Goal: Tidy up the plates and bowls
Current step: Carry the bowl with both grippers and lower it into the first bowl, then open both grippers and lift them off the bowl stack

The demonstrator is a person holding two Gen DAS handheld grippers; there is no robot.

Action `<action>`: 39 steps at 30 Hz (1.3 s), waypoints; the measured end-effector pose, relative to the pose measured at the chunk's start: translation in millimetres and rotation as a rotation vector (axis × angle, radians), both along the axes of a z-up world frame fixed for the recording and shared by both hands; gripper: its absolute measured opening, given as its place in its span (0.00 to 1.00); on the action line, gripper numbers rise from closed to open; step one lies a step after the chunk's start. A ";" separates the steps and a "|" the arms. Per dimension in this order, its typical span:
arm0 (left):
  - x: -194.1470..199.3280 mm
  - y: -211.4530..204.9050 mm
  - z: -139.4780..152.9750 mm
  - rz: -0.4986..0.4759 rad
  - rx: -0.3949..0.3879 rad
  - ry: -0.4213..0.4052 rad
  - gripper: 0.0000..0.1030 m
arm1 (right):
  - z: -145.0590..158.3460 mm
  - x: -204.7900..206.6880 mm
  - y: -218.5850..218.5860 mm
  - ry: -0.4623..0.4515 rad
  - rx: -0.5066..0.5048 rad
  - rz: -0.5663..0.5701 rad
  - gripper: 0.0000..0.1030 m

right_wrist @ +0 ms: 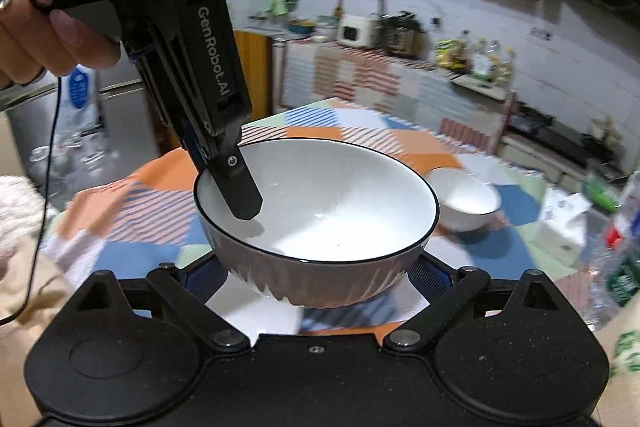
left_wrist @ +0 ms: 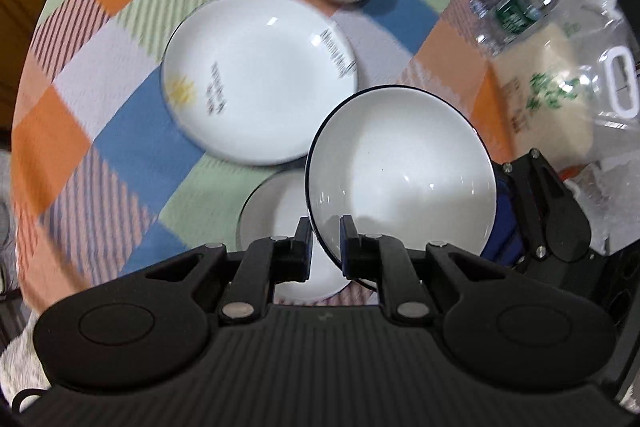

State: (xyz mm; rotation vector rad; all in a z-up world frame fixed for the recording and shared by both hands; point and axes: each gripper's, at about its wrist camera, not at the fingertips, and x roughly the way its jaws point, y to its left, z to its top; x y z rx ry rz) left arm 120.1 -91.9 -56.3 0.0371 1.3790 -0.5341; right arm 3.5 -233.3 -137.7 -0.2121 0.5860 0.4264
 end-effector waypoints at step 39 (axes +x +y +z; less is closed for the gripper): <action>-19.3 1.3 -70.2 -0.093 0.186 -0.021 0.31 | -45.1 3.6 37.8 0.207 -0.103 0.120 0.97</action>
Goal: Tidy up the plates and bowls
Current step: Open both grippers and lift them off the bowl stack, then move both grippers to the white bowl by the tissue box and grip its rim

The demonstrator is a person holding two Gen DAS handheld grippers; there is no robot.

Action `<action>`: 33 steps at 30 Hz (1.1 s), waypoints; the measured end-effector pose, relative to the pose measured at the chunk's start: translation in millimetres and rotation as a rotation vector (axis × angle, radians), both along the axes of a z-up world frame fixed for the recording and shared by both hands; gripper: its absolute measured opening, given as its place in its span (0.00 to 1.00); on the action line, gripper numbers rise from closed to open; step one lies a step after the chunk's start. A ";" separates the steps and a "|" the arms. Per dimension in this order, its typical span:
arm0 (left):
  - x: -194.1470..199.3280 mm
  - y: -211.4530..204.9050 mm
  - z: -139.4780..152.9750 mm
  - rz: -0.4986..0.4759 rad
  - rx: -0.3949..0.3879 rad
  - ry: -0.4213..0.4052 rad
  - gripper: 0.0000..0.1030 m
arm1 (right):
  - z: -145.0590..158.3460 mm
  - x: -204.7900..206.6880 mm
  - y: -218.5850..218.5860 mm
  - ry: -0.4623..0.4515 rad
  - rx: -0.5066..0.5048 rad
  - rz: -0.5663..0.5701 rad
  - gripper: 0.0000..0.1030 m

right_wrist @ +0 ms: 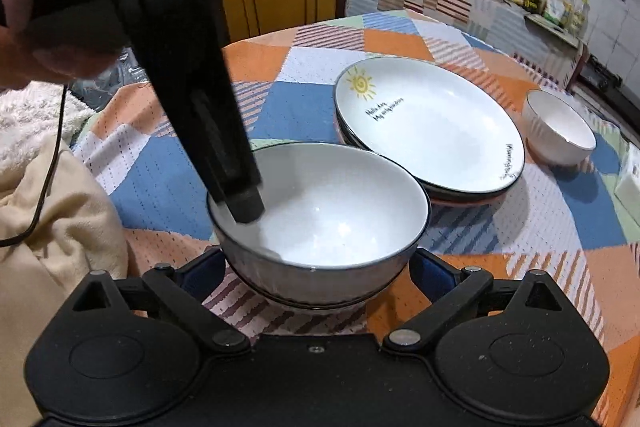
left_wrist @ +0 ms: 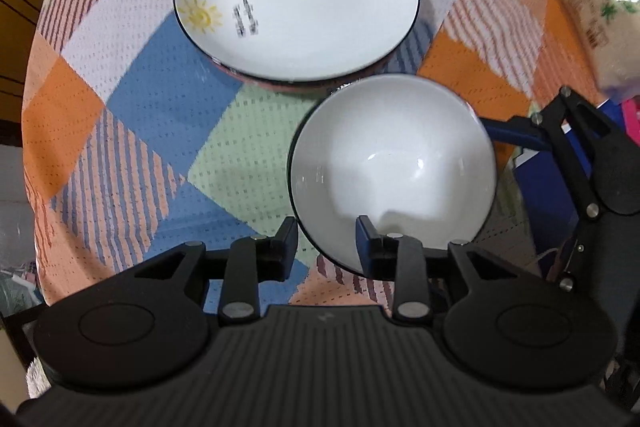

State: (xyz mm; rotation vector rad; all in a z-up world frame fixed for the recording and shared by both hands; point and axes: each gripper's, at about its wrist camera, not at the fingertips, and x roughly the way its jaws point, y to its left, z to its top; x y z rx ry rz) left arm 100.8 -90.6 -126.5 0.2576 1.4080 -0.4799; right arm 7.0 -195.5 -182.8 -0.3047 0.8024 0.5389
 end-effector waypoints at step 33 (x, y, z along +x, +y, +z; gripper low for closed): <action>134.5 -31.7 73.4 0.059 -0.329 -0.309 0.31 | 78.7 148.8 -146.1 0.005 0.308 -0.417 0.69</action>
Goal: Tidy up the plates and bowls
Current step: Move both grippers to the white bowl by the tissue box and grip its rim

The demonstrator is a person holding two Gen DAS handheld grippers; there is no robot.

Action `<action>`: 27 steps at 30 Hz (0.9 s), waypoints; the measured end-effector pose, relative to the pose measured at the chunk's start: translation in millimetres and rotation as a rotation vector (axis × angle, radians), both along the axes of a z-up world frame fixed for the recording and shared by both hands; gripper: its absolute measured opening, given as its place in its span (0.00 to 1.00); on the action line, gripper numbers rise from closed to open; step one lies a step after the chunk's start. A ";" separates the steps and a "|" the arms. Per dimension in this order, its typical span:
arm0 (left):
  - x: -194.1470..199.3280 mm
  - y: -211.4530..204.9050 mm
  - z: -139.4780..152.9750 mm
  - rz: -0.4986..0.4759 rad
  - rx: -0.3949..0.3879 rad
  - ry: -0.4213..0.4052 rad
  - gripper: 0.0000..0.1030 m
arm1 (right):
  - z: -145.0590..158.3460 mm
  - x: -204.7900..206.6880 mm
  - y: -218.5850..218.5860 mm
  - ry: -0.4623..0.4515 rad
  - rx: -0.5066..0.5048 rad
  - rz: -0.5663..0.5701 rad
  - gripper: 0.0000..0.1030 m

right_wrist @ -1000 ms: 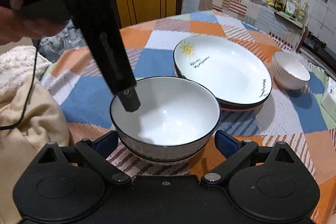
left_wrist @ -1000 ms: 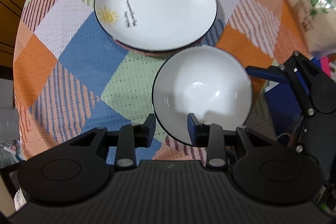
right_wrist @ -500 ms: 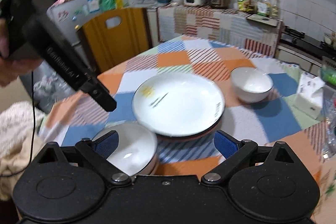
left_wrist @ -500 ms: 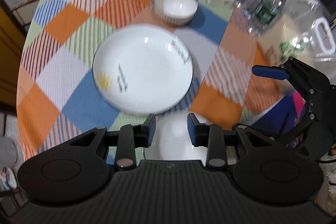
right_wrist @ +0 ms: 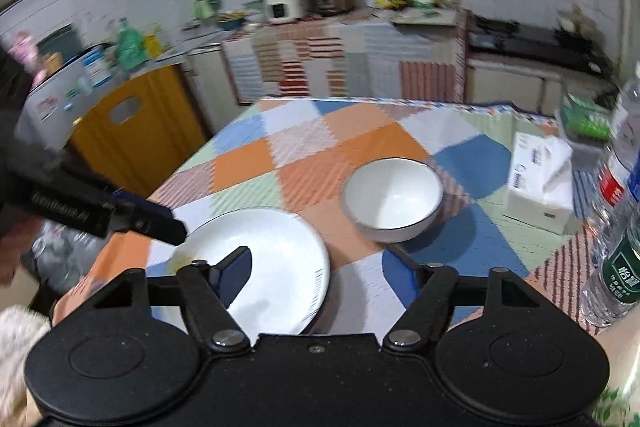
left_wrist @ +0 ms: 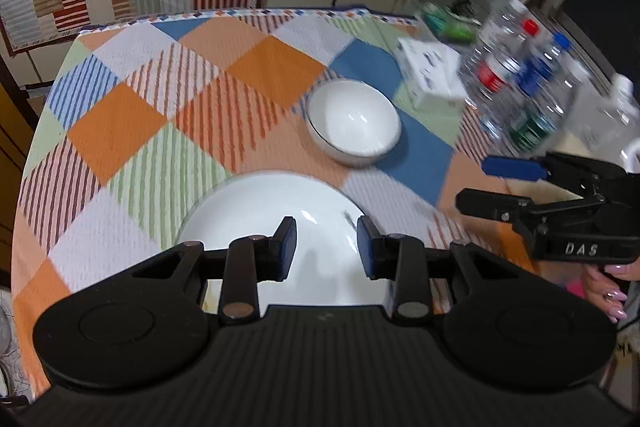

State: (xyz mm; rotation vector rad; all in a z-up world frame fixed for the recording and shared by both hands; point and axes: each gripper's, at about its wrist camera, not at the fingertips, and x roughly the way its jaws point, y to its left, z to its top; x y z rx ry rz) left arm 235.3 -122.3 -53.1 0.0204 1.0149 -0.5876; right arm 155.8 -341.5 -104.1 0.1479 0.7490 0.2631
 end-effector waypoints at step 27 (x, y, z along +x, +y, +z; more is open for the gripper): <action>113.8 -72.7 -78.8 0.187 -0.003 0.075 0.31 | -108.7 118.4 -56.5 0.172 0.250 -0.418 0.47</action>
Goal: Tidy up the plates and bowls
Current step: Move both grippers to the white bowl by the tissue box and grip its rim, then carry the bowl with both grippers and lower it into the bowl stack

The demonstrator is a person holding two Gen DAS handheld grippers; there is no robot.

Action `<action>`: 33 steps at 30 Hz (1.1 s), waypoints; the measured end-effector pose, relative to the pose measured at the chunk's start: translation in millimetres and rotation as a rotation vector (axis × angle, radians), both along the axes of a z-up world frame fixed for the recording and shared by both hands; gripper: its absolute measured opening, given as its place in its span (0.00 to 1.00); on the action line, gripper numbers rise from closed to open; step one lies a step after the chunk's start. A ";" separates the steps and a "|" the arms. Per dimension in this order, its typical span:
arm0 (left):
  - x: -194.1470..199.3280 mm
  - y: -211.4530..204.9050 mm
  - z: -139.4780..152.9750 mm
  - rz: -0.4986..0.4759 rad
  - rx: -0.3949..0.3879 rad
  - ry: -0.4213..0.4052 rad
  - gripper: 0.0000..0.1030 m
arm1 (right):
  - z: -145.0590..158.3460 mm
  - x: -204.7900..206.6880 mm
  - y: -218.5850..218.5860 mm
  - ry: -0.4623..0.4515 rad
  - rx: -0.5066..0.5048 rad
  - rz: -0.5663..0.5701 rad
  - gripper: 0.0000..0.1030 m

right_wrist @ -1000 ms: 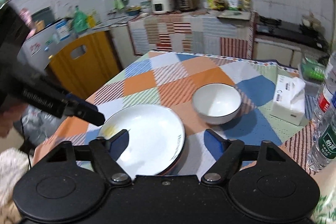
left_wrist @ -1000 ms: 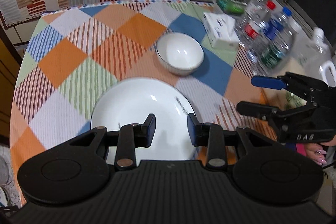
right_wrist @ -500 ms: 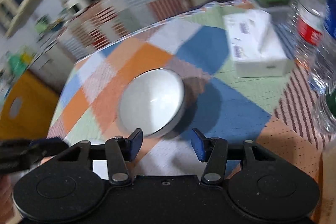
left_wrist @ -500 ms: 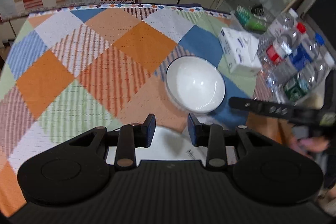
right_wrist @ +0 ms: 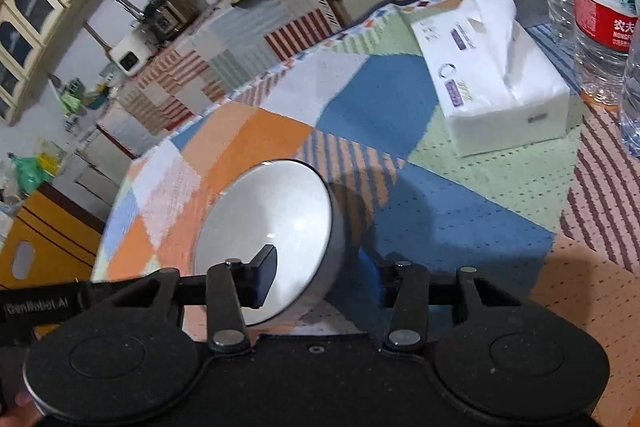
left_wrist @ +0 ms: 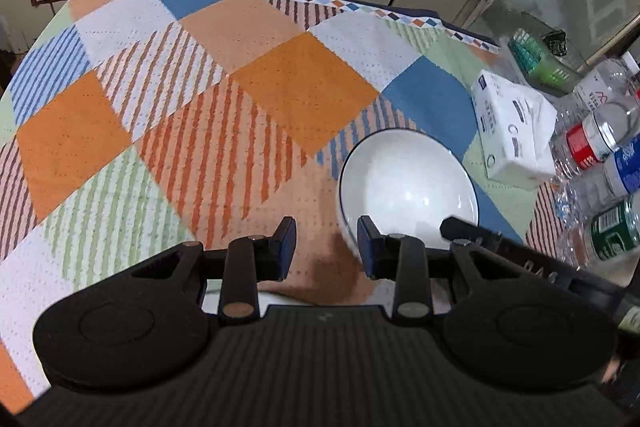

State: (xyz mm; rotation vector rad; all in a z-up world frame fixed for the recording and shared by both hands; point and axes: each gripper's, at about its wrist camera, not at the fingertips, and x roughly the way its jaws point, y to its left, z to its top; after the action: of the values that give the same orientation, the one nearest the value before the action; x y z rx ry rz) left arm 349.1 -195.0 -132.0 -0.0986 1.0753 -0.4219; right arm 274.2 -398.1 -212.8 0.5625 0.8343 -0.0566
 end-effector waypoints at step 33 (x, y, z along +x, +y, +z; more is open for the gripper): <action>-53.3 -4.7 31.0 -0.132 -0.053 0.038 0.17 | 27.2 -24.9 -8.1 0.082 0.028 0.094 0.11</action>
State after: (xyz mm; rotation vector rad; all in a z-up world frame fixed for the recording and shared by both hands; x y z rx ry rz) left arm 295.8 -199.6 -100.9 -0.0829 1.1121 -0.5689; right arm 249.3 -406.2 -185.6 0.5499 0.9412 0.0180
